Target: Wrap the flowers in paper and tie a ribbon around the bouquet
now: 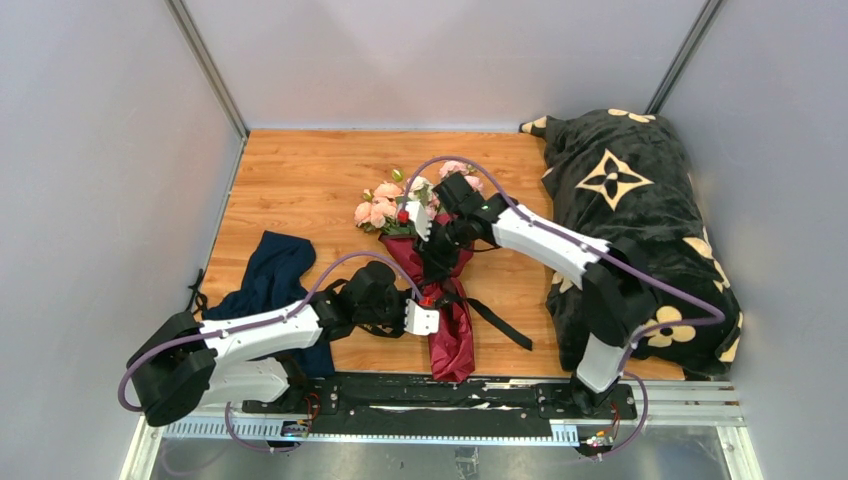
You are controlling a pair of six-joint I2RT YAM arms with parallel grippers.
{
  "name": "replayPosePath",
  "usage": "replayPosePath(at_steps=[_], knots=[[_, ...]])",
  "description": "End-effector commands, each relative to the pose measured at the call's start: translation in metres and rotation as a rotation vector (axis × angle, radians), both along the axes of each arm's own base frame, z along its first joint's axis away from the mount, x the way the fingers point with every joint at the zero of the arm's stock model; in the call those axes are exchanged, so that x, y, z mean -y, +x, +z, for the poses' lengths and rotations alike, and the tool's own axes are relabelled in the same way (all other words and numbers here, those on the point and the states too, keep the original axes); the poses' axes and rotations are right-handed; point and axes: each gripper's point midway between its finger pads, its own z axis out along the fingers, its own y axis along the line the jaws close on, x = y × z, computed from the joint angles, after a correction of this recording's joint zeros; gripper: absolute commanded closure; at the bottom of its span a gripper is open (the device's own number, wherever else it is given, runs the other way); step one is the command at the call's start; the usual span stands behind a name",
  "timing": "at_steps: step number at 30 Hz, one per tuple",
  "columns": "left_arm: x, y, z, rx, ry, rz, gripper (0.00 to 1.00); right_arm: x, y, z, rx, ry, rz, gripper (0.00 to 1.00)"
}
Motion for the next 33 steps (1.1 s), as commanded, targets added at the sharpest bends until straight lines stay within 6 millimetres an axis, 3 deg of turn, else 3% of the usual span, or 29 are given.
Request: replayPosePath(at_steps=[1,4,8,12,18,26,33], knots=[[0.01,0.005,0.009,0.054,-0.036,-0.021,0.73,0.016,-0.022,0.03,0.017,0.096,-0.002,0.64],[0.01,0.009,0.015,0.062,-0.062,0.018,0.91,0.025,-0.024,0.009,-0.002,0.072,-0.05,0.65],[0.009,0.013,0.021,0.064,-0.082,0.053,1.0,0.016,-0.018,-0.003,-0.047,0.055,-0.053,0.67],[0.009,0.014,0.023,0.06,-0.088,0.066,1.0,0.015,-0.005,-0.023,-0.034,-0.004,-0.068,0.66],[0.01,0.012,0.025,0.056,-0.096,0.058,1.0,0.006,0.013,-0.033,0.001,-0.03,-0.082,0.53],[0.009,0.012,0.024,0.049,-0.098,0.067,1.0,0.003,0.021,-0.045,0.02,-0.055,-0.097,0.55],[0.009,0.011,0.025,0.047,-0.102,0.069,1.0,-0.003,0.028,-0.035,0.045,-0.028,-0.103,0.6]])
